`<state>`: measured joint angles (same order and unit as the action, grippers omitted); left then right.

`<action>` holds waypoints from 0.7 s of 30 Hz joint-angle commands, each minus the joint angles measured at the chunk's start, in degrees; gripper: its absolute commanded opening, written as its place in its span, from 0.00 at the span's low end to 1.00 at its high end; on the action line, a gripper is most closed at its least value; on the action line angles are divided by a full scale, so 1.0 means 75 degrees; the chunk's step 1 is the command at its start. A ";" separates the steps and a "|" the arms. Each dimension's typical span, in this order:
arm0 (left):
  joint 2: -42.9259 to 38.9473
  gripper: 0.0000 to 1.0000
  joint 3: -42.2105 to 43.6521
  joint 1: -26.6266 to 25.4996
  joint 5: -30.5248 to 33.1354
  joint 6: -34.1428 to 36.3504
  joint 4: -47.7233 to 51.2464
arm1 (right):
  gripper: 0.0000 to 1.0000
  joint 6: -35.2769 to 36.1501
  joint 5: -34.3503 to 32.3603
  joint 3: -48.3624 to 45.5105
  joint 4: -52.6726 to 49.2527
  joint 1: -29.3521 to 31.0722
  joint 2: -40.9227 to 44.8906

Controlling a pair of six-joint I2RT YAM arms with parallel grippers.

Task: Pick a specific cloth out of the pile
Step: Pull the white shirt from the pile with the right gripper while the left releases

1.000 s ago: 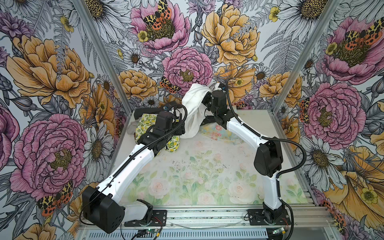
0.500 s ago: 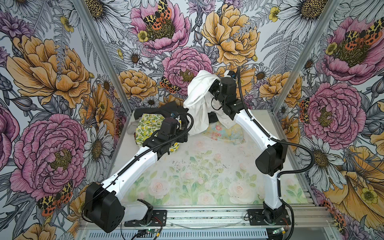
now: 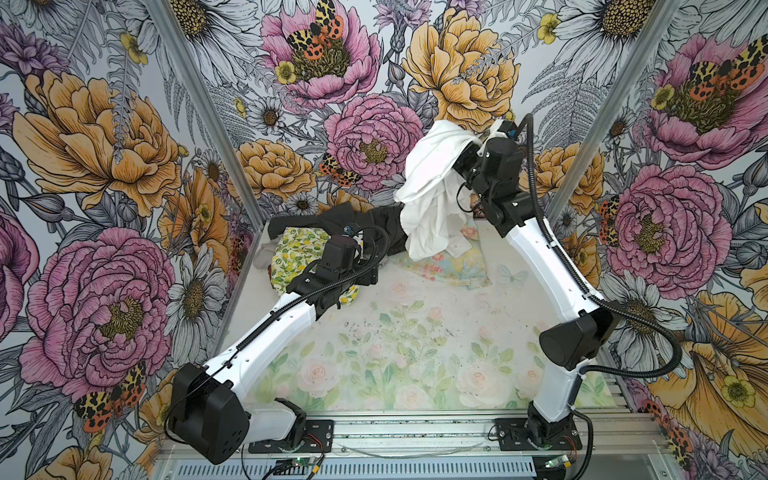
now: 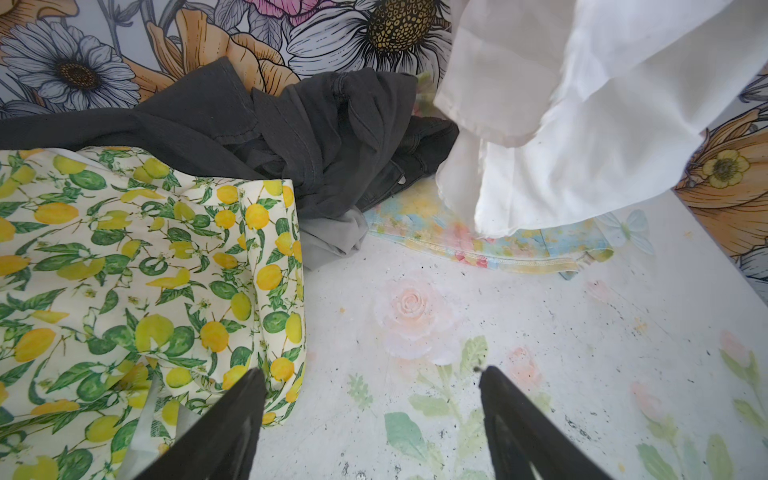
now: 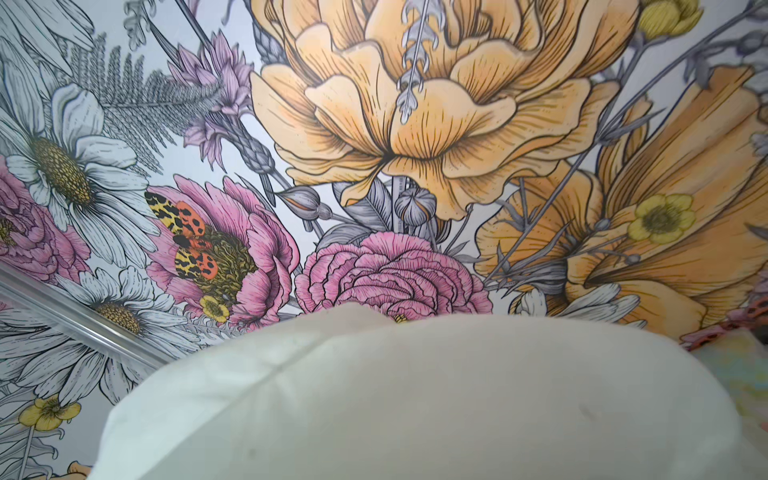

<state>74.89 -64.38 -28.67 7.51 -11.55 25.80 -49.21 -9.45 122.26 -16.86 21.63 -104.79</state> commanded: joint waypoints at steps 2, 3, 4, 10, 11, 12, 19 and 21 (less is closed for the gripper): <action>0.0057 0.82 0.0006 -0.0091 -0.0252 0.0036 -0.0209 | 0.00 0.0452 -0.0118 -0.0760 0.0059 -0.0418 0.1063; 0.0057 0.82 0.0006 -0.0101 -0.0284 0.0006 -0.0212 | 0.00 0.0518 -0.0113 -0.0933 0.0040 -0.0521 0.1250; 0.0057 0.82 0.0006 -0.0111 -0.0304 -0.0001 -0.0206 | 0.00 0.0579 -0.0112 -0.1164 0.0018 -0.0646 0.1451; 0.0034 0.82 0.0008 -0.0205 -0.0351 -0.0016 -0.0209 | 0.00 0.0695 0.0231 -0.2032 -0.0300 -0.1693 0.2526; 0.0034 0.82 0.0006 -0.0223 -0.0385 -0.0007 -0.0200 | 0.00 0.0712 0.0267 -0.2094 -0.0377 -0.1914 0.2697; 0.0034 0.82 0.0008 -0.0243 -0.0400 -0.0006 -0.0202 | 0.00 0.0757 0.0273 -0.2149 -0.0457 -0.2083 0.2868; 0.0057 0.82 -0.0003 -0.0348 -0.0547 -0.0042 -0.0208 | 0.00 0.0902 0.0691 -0.2416 -0.1011 -0.3389 0.3817; 0.0069 0.82 -0.0010 -0.0396 -0.0612 -0.0037 -0.0209 | 0.00 0.0963 0.0806 -0.2603 -0.1133 -0.3627 0.4048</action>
<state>74.89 -64.38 -30.87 4.75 -11.60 25.43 -43.59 -5.93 103.57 -24.88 -4.38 -77.76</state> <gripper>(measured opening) 0.823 0.067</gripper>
